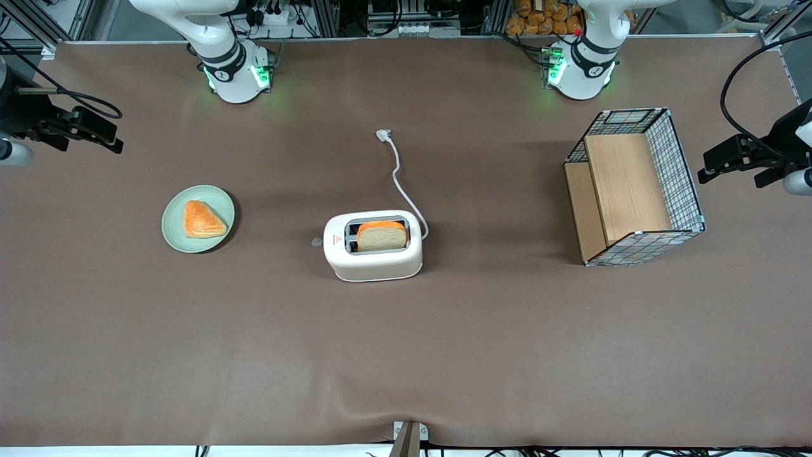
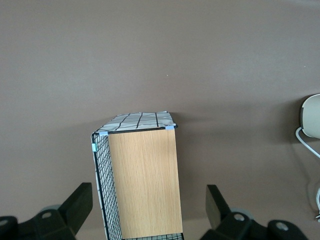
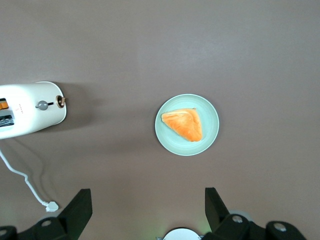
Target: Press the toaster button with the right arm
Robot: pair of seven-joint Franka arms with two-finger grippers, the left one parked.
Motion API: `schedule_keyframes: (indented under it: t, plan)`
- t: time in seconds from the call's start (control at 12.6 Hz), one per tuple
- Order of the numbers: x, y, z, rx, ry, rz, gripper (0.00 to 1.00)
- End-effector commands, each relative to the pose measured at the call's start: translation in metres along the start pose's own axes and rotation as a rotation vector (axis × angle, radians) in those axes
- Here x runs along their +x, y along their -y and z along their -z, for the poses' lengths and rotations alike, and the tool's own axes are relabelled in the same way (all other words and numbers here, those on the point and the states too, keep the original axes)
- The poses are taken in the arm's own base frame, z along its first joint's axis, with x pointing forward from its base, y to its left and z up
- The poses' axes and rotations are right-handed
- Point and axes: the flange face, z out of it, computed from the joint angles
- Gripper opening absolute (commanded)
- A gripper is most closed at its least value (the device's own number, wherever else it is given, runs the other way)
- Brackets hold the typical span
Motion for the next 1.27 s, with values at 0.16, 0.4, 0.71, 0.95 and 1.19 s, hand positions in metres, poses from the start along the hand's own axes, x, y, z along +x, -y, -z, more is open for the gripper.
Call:
schedule_keyframes:
  t: [0.16, 0.4, 0.71, 0.95, 1.19]
  plan:
    - [0.000, -0.005, 0.006, -0.034, -0.050, 0.004, 1.00]
    - [0.006, -0.008, 0.011, -0.026, -0.057, -0.007, 1.00]
    - [0.007, -0.001, 0.024, -0.054, -0.084, -0.001, 1.00]
    - [0.007, -0.005, 0.025, -0.047, -0.084, -0.012, 1.00]
    - [0.007, -0.002, 0.025, -0.041, -0.082, -0.007, 1.00]
